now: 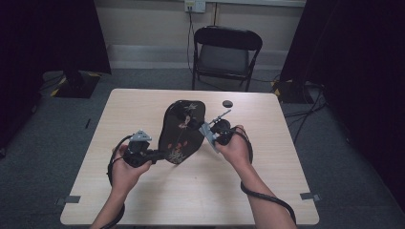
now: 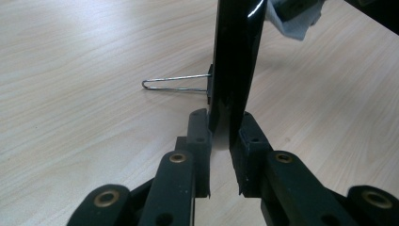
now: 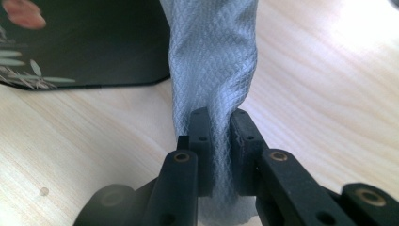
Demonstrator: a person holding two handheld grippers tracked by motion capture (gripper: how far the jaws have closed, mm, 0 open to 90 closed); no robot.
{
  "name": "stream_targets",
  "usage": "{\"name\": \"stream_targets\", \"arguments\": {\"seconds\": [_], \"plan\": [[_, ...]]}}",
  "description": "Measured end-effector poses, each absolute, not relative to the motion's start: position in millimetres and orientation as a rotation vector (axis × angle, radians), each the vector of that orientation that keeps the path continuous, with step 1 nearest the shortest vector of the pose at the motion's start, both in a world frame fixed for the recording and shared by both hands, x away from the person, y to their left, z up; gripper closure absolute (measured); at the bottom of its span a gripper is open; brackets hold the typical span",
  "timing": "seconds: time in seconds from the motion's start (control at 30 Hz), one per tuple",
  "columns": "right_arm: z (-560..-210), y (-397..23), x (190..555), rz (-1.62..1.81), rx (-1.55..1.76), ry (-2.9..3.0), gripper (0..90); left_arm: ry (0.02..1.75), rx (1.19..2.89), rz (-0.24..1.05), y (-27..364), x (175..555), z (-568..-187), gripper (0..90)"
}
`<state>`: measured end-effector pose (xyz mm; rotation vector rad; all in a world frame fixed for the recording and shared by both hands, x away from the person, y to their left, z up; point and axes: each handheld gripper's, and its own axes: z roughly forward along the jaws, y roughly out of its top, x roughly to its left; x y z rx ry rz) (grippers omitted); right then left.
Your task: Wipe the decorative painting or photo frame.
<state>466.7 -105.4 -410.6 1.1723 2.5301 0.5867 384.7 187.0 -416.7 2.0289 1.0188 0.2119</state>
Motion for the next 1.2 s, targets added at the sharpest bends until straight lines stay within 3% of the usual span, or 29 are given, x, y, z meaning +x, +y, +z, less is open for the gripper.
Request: {"name": "stream_targets", "arguments": {"seconds": [0.67,1.2], "plan": [[-450.9,-103.1,452.9,0.501,1.178,2.665,81.6,1.031,2.010,0.224,186.3,385.0,-419.1,78.6],[-450.0,-105.2,433.9,0.556,1.122,2.702,81.5,1.044,1.990,0.242,183.2,386.0,-421.0,78.5]]}}
